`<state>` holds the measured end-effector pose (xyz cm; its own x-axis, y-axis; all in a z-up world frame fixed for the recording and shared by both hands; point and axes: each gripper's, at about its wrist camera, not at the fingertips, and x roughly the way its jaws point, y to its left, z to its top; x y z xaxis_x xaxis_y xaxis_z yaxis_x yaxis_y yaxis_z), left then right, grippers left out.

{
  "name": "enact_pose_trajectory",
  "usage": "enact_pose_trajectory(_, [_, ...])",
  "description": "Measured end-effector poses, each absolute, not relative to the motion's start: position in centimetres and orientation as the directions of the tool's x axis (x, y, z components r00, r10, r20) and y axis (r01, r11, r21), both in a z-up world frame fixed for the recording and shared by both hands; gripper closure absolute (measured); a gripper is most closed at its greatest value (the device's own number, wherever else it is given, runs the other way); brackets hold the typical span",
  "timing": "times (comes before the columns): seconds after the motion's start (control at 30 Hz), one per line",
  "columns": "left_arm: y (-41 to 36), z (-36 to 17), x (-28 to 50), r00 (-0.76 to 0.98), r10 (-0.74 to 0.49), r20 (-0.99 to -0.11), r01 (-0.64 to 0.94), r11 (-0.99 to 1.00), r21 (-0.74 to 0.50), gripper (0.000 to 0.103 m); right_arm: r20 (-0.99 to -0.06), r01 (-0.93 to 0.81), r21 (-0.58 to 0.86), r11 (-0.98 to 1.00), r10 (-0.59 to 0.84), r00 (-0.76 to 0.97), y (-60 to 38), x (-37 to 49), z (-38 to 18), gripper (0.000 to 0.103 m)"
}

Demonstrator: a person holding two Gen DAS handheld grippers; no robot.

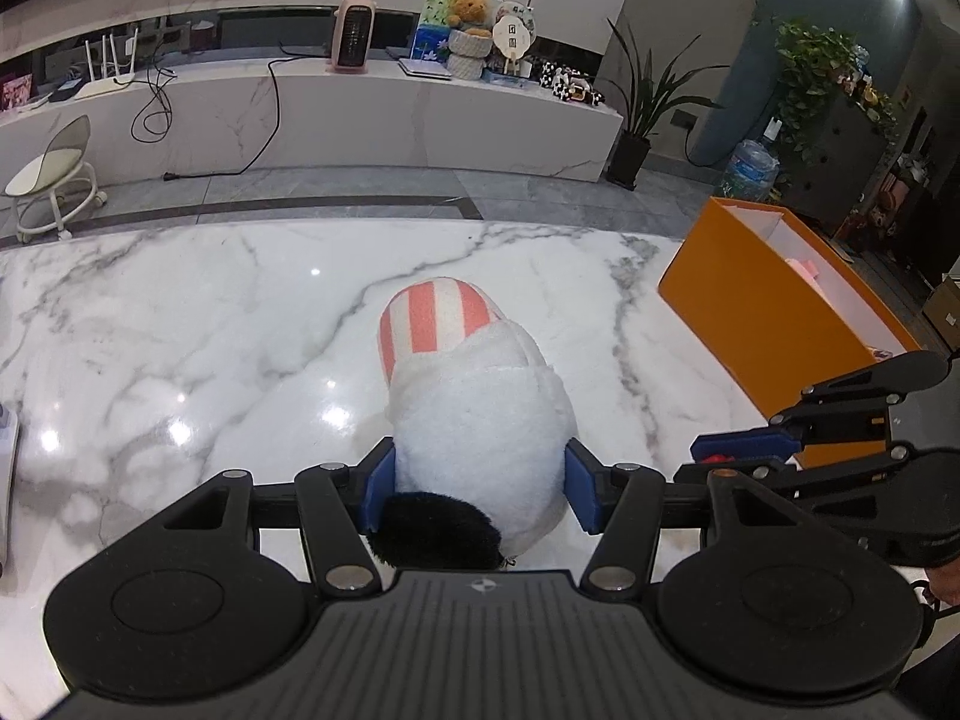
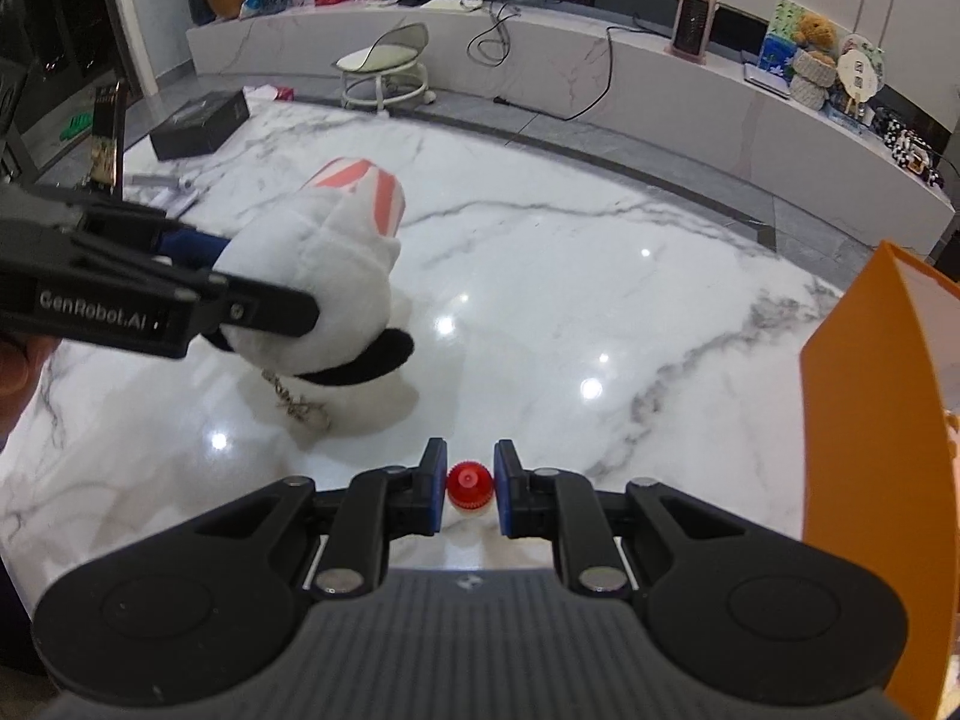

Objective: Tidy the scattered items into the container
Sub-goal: 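Carry panda plush with left tool while right tool carries bottle over orange box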

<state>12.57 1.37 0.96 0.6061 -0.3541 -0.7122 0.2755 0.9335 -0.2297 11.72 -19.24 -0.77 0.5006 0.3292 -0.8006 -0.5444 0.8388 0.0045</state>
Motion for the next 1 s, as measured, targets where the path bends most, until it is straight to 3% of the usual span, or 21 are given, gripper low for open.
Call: enact_pose_trajectory(1.0, [-7.3,5.9,12.1,0.663,-0.417,-0.622,0.377,0.903,-0.204,0.037,-0.676,-0.365,0.046,0.930,0.298,0.674,-28.2,11.5,5.8,0.085])
